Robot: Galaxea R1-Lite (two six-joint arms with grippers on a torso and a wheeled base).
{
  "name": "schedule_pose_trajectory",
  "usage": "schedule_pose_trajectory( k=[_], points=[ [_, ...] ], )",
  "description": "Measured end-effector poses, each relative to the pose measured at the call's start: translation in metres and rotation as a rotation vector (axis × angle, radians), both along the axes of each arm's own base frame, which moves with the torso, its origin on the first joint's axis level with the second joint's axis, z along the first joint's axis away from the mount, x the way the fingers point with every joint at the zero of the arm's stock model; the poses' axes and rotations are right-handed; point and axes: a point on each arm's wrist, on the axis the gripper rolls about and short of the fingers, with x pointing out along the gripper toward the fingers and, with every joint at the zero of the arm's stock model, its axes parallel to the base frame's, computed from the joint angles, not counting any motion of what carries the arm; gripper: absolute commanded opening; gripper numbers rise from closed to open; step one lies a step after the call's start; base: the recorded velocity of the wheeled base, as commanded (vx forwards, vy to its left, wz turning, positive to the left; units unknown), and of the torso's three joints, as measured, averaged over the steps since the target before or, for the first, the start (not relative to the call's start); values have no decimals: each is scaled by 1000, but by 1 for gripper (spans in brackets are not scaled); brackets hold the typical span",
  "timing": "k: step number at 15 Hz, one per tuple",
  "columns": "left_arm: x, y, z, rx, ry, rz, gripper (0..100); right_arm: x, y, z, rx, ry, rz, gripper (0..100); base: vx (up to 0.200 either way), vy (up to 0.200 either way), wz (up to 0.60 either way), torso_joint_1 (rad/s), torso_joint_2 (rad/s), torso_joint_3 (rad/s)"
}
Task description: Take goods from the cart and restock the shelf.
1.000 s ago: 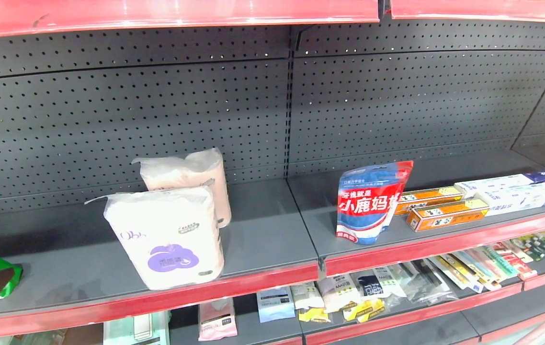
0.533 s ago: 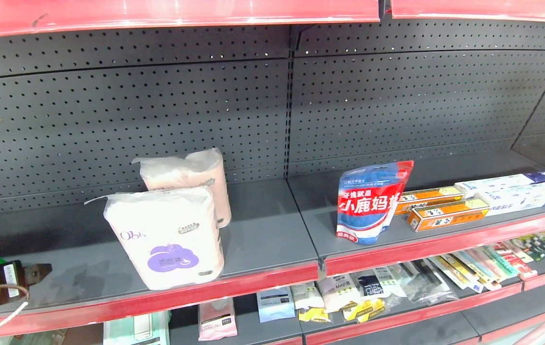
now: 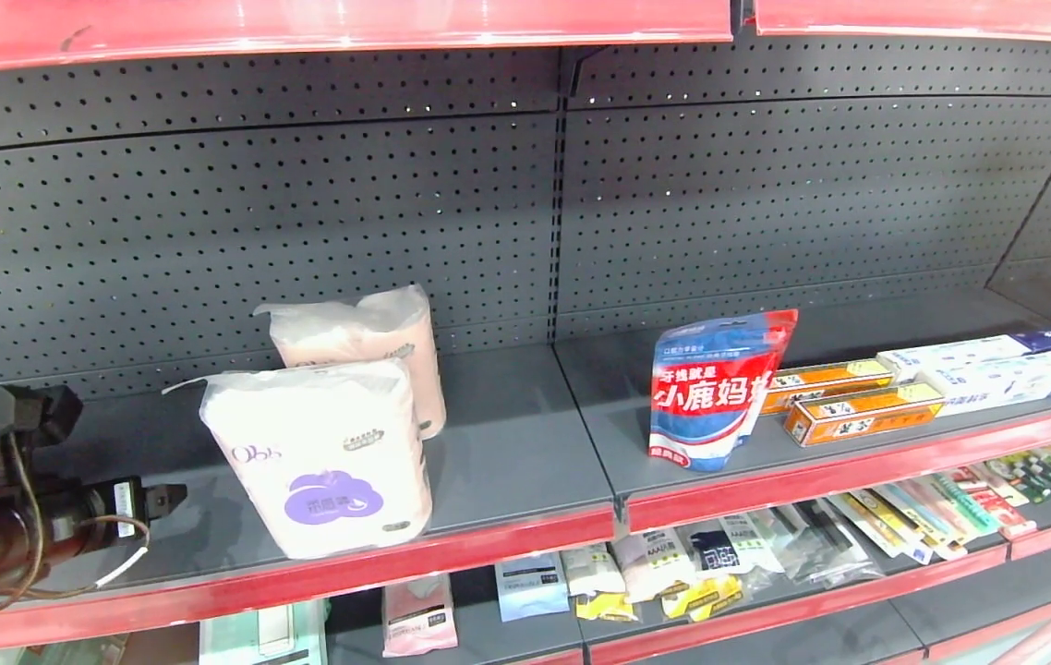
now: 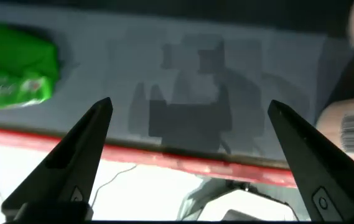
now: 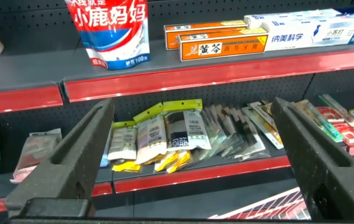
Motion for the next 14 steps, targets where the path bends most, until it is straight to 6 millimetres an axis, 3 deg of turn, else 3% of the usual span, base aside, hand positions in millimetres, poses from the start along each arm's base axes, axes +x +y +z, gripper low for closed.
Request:
schedule_pose_trajectory(
  k=[4, 14],
  points=[
    [17, -9, -11, 2, -6, -49, 100, 0, 0, 0, 0, 0, 0, 100, 0, 0, 0, 0, 0, 0],
    [34, -18, -33, 3, 31, -90, 100, 0, 0, 0, 0, 0, 0, 100, 0, 0, 0, 0, 0, 0]
  ],
)
